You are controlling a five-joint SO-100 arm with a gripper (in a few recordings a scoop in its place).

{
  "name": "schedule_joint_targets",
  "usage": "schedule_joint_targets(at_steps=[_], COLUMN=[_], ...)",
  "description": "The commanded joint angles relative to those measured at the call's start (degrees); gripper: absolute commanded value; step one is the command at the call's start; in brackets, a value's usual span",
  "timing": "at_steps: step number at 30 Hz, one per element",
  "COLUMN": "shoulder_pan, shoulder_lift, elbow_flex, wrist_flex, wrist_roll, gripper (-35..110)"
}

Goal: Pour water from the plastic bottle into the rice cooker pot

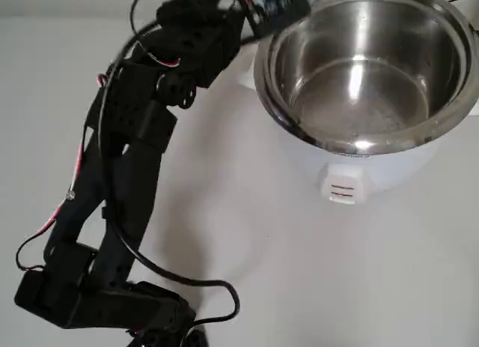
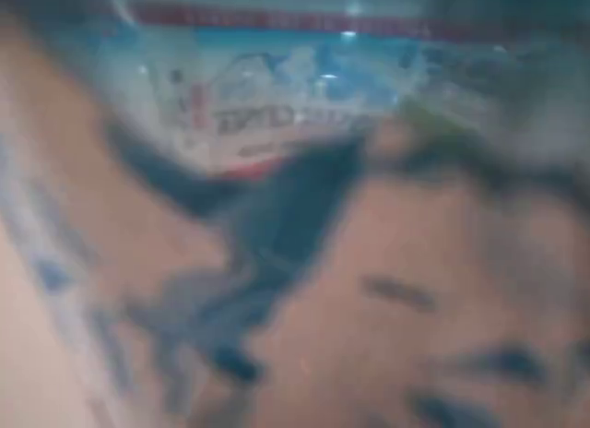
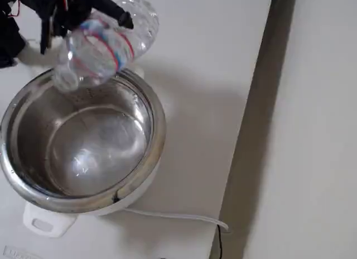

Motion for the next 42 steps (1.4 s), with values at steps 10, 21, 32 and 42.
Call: schedule_joint_targets(at_steps=[10, 21, 32, 42], shoulder_pan=[4.39, 6.06, 7.03, 8.00], shoulder_lift=[-7.29, -11.69, -11.69, -12.13], elbow_flex=[-30.59, -38.23, -38.76, -38.76], wrist_flex=[9.23, 10.20, 8.70, 8.00], wrist_roll=[28.04, 36.74, 42.36, 44.74], gripper=[8, 8, 8, 8])
